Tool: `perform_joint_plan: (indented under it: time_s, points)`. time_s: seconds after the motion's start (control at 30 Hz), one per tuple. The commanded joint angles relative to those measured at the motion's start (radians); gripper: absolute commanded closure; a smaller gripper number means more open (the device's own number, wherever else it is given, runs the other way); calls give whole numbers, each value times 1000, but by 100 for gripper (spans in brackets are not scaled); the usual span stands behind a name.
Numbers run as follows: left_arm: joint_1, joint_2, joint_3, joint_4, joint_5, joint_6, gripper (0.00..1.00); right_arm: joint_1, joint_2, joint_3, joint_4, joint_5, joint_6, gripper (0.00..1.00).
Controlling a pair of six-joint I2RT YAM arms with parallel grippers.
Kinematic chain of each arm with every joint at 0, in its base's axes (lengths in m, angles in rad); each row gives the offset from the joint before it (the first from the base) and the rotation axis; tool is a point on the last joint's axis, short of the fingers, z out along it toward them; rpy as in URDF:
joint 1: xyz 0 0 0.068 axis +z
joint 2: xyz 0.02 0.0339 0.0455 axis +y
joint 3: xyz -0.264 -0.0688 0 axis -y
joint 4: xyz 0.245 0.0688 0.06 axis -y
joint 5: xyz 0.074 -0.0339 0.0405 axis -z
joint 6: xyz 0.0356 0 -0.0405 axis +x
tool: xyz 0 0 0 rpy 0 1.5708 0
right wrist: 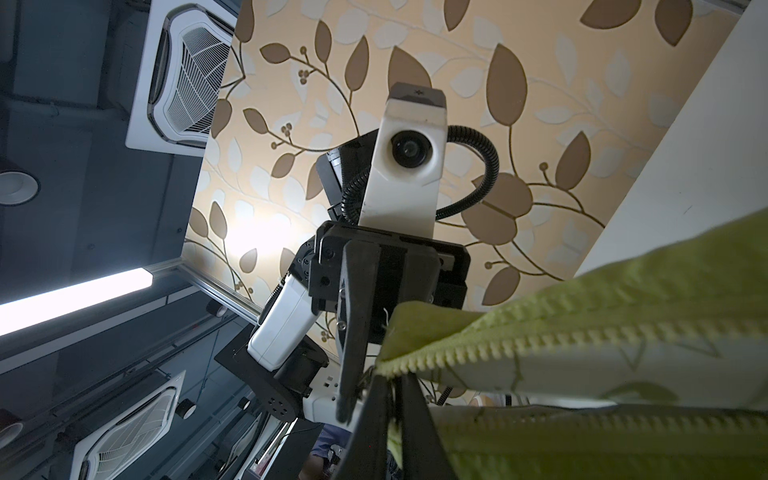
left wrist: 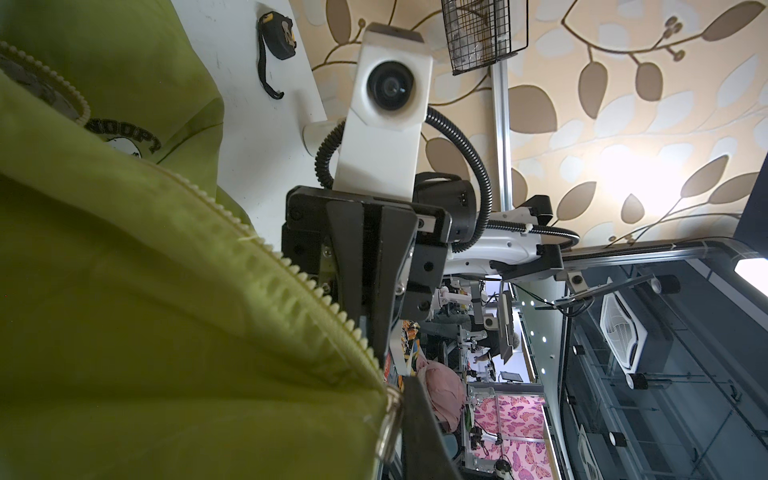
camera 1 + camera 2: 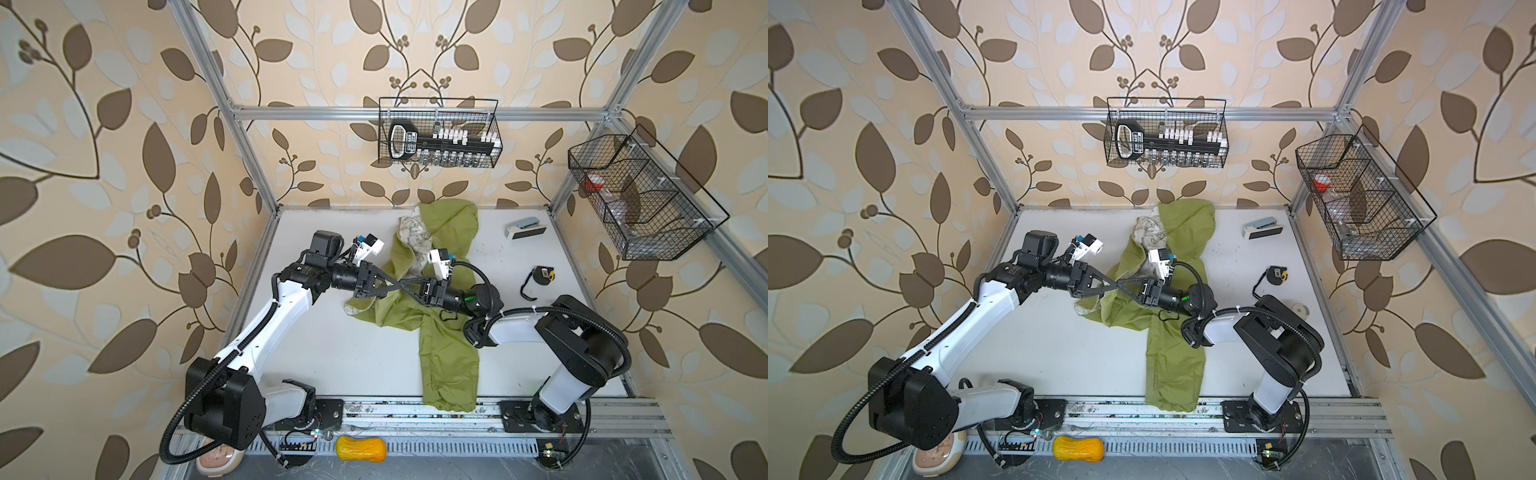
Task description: Zip up the jacket
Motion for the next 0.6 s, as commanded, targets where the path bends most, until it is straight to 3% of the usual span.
perform_joint_plan:
  time_s: [0.0,0.17,0.3,0.57]
  points:
    - [5,-7,-3,25,30,5,100,10,7,37,49,-29,25,92]
    - [4,-4,-8,20,33,10,100,10,10,44,44,-33,24,87]
    - [5,-6,-8,17,31,10,100,10,5,50,27,-34,22,100]
    - [10,-6,-4,16,6,7,100,4,-23,24,-32,-19,-5,100]
